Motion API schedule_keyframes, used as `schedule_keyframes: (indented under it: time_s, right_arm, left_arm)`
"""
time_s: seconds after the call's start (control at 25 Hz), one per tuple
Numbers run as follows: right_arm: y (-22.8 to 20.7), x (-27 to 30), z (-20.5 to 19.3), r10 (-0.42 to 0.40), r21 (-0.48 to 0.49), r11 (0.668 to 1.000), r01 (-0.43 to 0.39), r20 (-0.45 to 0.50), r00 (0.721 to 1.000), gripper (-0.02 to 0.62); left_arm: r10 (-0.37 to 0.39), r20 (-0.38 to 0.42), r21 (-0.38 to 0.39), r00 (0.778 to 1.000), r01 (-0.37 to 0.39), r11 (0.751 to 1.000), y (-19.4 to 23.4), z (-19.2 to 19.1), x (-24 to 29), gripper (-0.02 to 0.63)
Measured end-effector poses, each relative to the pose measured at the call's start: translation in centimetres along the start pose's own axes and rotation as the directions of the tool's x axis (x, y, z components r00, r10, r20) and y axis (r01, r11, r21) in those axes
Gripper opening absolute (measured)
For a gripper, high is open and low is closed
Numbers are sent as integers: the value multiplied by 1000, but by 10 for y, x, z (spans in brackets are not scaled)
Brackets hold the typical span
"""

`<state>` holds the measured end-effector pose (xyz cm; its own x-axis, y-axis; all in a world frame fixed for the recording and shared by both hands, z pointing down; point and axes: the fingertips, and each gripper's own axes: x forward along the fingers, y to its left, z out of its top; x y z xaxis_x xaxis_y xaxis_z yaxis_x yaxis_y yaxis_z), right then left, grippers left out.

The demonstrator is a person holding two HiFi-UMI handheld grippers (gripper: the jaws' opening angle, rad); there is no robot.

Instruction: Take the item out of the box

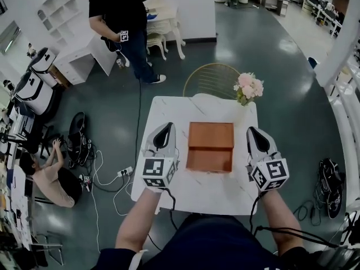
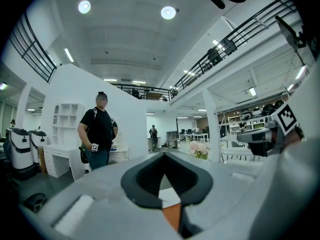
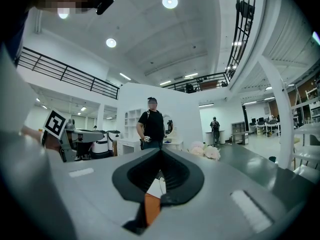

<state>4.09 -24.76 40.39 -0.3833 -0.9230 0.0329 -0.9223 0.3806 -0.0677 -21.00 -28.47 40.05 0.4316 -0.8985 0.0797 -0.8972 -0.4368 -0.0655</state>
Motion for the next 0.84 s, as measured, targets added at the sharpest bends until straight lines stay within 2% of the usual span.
schedule_keyframes:
  time_s: [0.84]
  right_arm:
    - [12,2,3,-17,-6,1000,17,-6,1000,2]
  left_arm:
    - [-9,-9,7,1000,10,1000,15,-3,-7,2]
